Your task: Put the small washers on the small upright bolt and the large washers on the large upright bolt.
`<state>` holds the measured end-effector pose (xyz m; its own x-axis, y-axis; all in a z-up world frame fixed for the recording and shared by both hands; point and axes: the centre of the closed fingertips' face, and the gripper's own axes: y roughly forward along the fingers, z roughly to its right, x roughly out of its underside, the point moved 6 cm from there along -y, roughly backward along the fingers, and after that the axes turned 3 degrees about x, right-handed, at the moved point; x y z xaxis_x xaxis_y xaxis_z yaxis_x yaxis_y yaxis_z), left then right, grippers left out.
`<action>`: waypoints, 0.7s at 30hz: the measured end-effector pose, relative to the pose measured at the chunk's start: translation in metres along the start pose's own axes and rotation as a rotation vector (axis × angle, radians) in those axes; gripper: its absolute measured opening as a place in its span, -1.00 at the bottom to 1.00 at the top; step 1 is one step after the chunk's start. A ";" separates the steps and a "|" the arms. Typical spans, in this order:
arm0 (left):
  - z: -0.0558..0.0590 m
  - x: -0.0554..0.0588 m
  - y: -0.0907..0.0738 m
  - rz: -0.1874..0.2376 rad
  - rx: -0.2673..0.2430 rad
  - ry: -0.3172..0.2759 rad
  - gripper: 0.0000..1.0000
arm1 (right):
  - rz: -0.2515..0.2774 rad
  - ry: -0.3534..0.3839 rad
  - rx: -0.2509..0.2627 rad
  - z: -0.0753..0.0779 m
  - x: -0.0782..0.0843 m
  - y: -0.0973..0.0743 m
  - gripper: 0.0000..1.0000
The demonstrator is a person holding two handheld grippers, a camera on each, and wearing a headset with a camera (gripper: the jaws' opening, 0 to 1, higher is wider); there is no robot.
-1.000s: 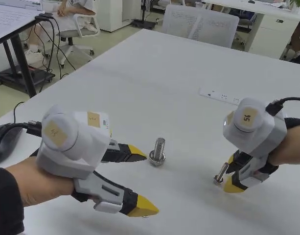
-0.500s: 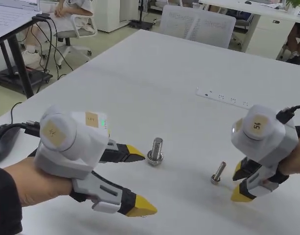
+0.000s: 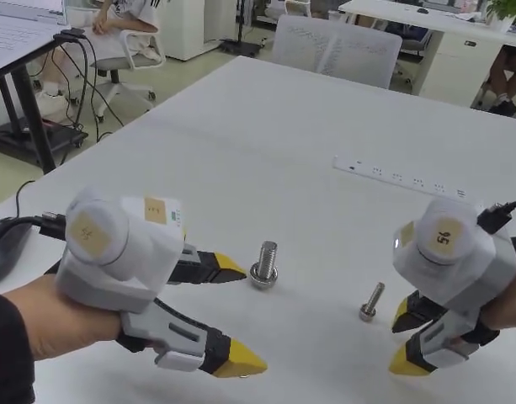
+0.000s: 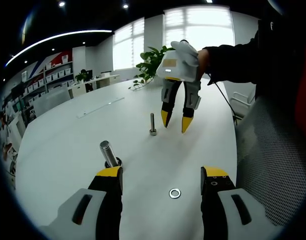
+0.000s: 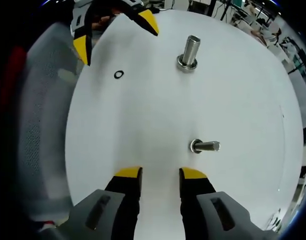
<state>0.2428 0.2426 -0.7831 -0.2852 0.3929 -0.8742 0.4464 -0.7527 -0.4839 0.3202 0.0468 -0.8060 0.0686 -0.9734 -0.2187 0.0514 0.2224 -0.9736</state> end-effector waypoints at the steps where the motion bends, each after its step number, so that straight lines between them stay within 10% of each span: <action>1: 0.000 0.000 0.000 -0.001 0.000 0.001 0.25 | 0.001 -0.001 -0.002 -0.001 -0.001 0.000 -0.37; 21: 0.001 -0.001 -0.001 -0.004 0.003 0.009 0.25 | 0.029 -0.094 -0.050 -0.036 -0.037 0.001 -0.37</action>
<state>0.2416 0.2421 -0.7820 -0.2790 0.4007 -0.8727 0.4428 -0.7528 -0.4871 0.2817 0.0809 -0.8014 0.1628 -0.9566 -0.2417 -0.0013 0.2448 -0.9696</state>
